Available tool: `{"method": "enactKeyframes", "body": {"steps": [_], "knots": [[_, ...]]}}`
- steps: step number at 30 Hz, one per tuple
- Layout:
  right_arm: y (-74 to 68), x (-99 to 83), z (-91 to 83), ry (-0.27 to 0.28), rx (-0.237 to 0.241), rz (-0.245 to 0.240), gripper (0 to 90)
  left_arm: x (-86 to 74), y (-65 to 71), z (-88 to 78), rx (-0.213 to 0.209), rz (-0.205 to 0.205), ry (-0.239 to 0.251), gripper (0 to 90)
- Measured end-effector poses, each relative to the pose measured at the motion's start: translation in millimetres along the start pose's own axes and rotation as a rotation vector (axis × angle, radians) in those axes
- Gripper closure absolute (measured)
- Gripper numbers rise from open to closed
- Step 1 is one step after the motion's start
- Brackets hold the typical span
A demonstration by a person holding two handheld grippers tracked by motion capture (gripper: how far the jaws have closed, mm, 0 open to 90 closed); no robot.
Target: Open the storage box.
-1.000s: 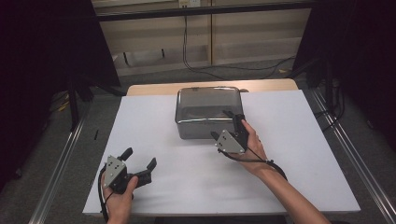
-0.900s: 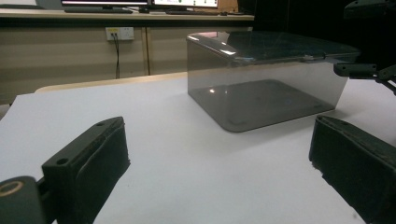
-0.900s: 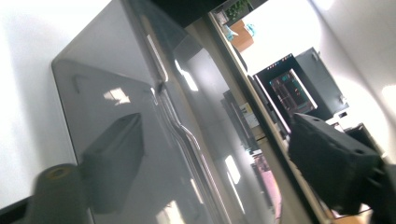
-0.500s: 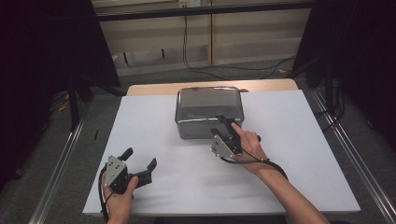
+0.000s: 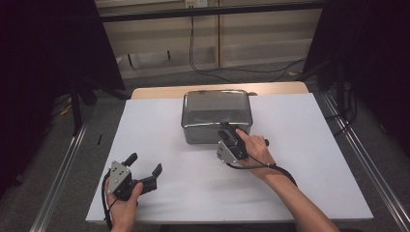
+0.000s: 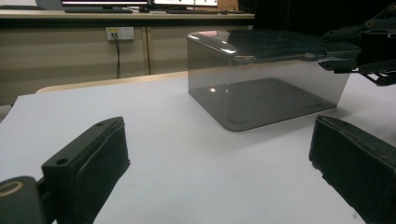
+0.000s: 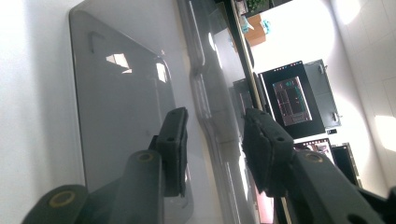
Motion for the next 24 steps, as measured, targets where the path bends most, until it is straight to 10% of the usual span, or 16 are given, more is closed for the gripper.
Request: {"method": "enactKeyframes", "body": {"steps": [24], "knots": [[-3.3, 3.4, -1.0, 0.017, -0.008, -0.070, 74.4, 0.4, -0.1, 0.1, 0.000, 0.002, 0.003, 4.4]]}}
Point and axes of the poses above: each handheld gripper's, and its own axes: z roughly forward along the jaws, x roughly out of its top, y roughly to its right, the point moved 3 cm from there along z, roughly forward along the jaws, and after that the axes turned 13 degrees about z, right-handed, at the moved point
